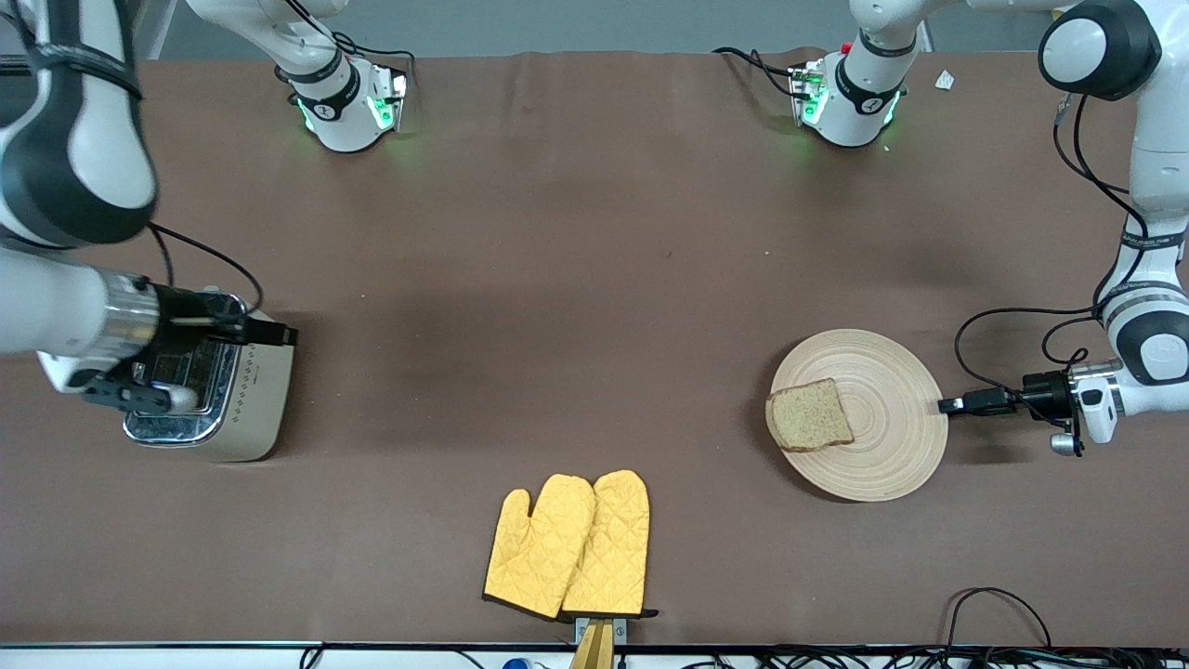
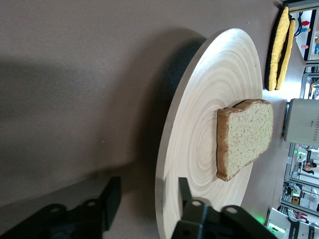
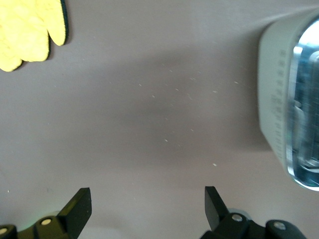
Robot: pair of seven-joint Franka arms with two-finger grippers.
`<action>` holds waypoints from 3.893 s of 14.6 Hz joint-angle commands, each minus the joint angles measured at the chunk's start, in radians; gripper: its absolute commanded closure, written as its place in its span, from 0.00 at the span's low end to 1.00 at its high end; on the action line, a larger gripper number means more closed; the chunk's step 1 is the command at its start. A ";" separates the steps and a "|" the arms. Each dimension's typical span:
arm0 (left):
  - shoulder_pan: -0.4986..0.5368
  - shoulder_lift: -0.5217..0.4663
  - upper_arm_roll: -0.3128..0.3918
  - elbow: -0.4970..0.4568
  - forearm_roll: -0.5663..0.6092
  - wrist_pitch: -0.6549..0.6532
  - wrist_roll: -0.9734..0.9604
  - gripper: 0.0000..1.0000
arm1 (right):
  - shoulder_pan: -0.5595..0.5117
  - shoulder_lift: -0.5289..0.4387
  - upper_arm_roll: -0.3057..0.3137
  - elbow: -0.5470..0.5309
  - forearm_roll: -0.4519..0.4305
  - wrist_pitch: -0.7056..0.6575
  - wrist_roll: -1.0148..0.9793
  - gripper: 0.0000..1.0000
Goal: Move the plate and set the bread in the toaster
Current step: 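Push the wooden plate with the left gripper toward the right gripper, then withdraw the left gripper while the right gripper reaches the bread slice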
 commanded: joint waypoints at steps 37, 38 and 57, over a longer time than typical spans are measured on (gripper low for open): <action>-0.728 0.142 -0.274 -0.022 -0.531 0.518 0.002 0.87 | 0.083 -0.038 -0.003 -0.565 0.164 0.595 -0.190 0.00; -0.719 0.133 -0.274 -0.022 -0.533 0.518 -0.015 0.59 | 0.090 -0.064 -0.003 -0.616 0.164 0.651 -0.203 0.00; -0.414 -0.343 -0.243 -0.048 0.310 0.425 -0.855 0.00 | 0.277 -0.066 -0.003 -0.825 0.257 0.907 -0.198 0.41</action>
